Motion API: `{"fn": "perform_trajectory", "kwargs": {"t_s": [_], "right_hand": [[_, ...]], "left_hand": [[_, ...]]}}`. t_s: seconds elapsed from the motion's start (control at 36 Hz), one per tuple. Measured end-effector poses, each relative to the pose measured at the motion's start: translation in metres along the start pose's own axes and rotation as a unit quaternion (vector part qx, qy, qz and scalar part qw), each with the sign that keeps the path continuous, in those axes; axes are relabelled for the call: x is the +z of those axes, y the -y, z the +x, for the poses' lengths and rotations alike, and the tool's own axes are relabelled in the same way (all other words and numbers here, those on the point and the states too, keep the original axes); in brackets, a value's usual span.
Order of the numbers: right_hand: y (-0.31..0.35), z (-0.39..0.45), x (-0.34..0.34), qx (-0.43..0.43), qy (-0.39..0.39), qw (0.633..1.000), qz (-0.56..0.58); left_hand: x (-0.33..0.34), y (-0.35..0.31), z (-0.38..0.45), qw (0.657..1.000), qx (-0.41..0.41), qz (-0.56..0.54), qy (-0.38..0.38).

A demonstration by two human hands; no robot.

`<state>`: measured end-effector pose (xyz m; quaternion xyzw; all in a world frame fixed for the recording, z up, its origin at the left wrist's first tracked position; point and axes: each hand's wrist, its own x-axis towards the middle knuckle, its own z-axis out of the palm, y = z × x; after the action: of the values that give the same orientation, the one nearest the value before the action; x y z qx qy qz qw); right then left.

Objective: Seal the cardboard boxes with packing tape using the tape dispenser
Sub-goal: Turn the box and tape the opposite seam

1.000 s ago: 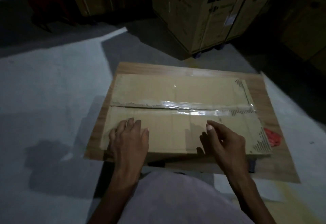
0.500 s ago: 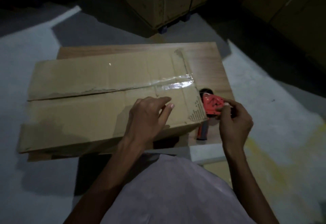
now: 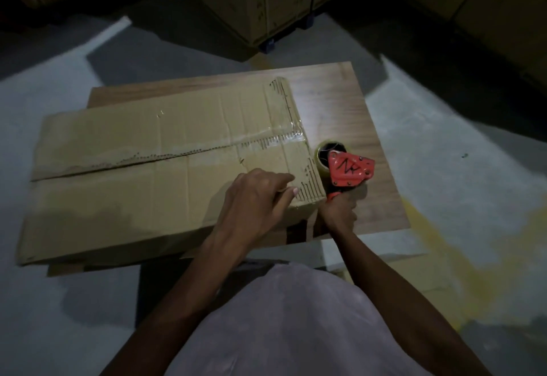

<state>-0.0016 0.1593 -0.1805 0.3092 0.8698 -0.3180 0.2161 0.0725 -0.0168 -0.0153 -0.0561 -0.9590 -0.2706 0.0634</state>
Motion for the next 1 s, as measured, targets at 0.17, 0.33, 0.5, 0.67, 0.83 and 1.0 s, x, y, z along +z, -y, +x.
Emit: {"fn": "perform_trajectory", "kwargs": {"t_s": [0.17, 0.33, 0.5, 0.67, 0.83, 1.0], "right_hand": [[-0.005, -0.002, 0.004, -0.039, -0.051, 0.995, 0.079], [-0.008, -0.025, -0.023, -0.116, -0.107, 0.968, 0.196], [-0.012, -0.05, -0.055, -0.262, -0.103, 0.926, 0.25], [-0.005, -0.077, -0.074, -0.389, -0.119, 0.89, 0.205], [0.015, -0.106, -0.093, -0.366, -0.143, 0.894, 0.214], [0.036, -0.149, -0.104, -0.383, -0.042, 0.849, 0.362]], "left_hand": [[-0.006, 0.005, -0.004, 0.999, -0.018, -0.031, 0.012], [-0.008, 0.012, 0.0, 0.995, -0.039, -0.094, -0.008], [-0.008, 0.02, 0.019, 0.983, -0.052, -0.176, -0.011], [-0.007, 0.026, 0.043, 0.934, -0.123, -0.334, 0.019], [-0.004, 0.033, 0.066, 0.903, -0.185, -0.387, 0.035], [-0.017, 0.04, 0.078, 0.851, -0.235, -0.463, 0.081]]}}
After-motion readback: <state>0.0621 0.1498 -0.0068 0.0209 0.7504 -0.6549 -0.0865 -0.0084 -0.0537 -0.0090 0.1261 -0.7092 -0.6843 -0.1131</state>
